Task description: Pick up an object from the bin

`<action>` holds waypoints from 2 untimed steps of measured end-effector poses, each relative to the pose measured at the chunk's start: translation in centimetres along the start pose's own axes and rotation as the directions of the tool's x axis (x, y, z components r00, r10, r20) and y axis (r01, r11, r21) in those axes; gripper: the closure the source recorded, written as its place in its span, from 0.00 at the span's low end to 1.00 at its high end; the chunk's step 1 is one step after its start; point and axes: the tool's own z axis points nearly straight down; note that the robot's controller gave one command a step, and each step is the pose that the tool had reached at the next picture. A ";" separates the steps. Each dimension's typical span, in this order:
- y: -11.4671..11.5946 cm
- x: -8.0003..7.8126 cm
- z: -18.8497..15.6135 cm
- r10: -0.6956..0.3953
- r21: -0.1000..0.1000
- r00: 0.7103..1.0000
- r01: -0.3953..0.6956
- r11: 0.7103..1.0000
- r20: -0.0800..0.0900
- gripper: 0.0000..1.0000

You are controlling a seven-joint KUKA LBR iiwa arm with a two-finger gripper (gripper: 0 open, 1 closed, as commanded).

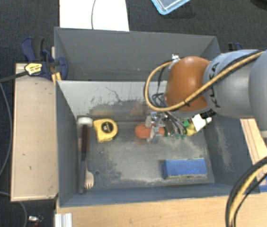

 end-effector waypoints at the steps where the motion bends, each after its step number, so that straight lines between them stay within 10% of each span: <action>1: 1.4 0.7 -7.0 -0.008 0.000 1.000 0.008 1.000 -0.005 1.00; 2: 1.4 1.3 -14.6 -0.015 0.000 1.000 0.015 1.000 -0.006 1.00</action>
Offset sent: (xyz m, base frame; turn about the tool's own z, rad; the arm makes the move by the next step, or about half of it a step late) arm -0.0253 0.0108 0.1879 -0.0225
